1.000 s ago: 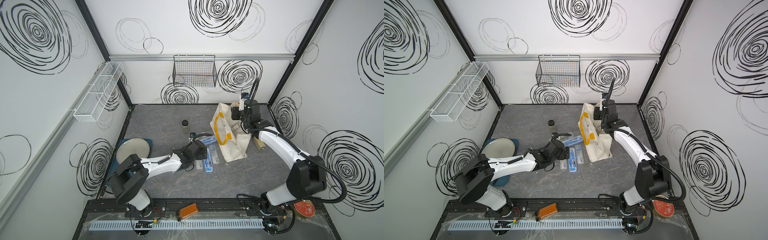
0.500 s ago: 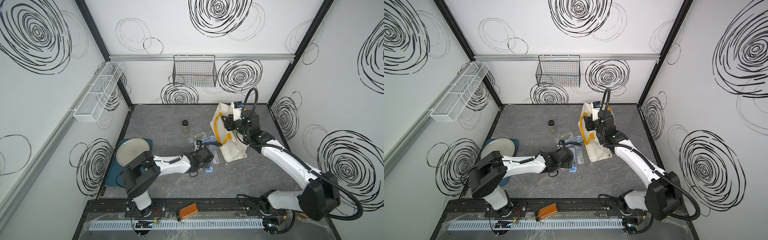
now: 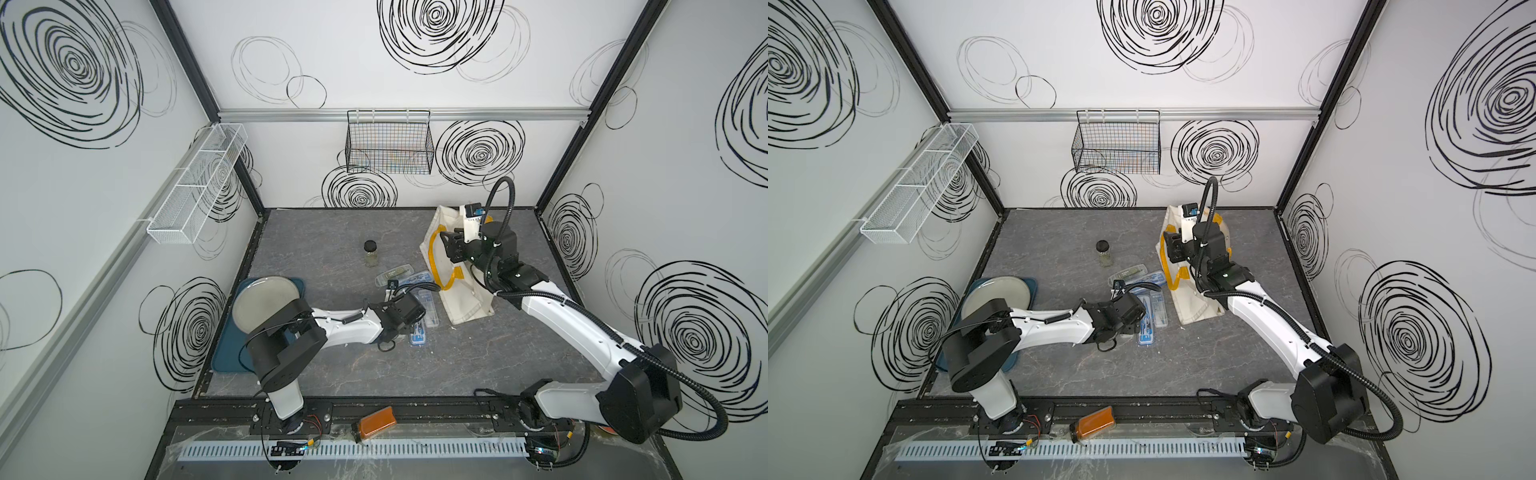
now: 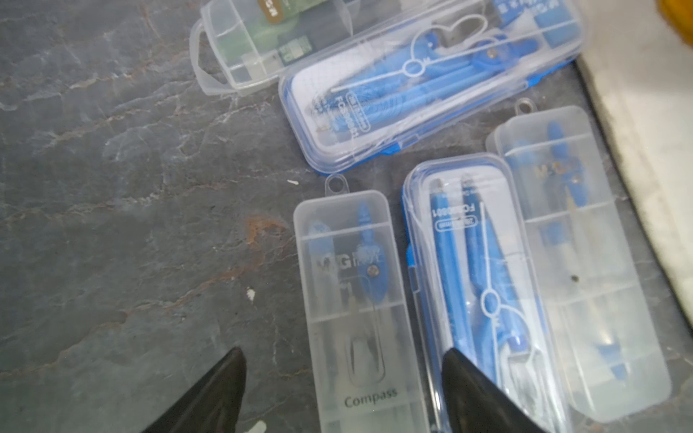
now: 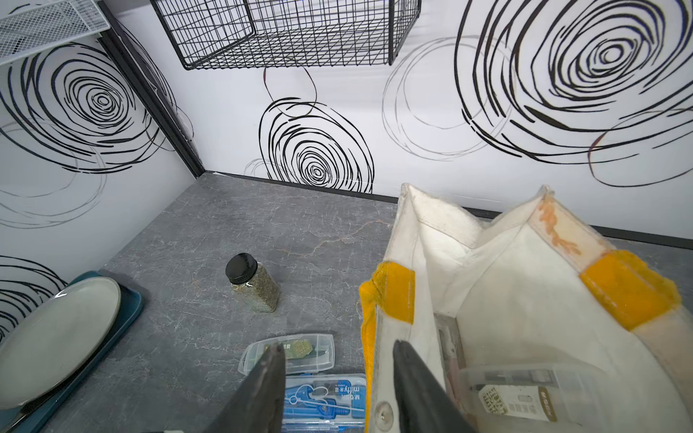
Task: Put the compass set into the canvas bag
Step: Pick up the compass set at the center of the board.
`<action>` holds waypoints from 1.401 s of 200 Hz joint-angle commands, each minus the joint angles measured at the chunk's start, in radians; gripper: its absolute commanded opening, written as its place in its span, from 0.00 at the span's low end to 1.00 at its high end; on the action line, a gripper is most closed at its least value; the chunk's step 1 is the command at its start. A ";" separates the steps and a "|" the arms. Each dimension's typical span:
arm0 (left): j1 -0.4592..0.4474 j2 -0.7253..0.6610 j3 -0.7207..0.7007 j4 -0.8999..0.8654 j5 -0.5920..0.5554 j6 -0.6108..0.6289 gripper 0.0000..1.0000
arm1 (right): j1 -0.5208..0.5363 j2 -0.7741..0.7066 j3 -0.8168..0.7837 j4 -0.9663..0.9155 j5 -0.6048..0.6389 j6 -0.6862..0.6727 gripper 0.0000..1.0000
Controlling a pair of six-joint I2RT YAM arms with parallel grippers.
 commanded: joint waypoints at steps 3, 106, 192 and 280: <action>0.018 0.005 -0.042 0.021 0.003 -0.026 0.82 | 0.012 0.000 0.008 0.017 0.013 -0.005 0.49; 0.032 0.076 -0.020 0.037 0.037 0.018 0.53 | 0.064 0.023 0.058 0.025 -0.007 -0.004 0.50; 0.091 -0.213 -0.291 0.365 0.019 -0.011 0.38 | 0.111 0.104 0.123 0.026 -0.141 0.010 0.51; 0.136 -0.576 -0.584 0.931 0.060 0.110 0.41 | 0.220 0.299 0.218 0.064 -0.270 0.092 0.51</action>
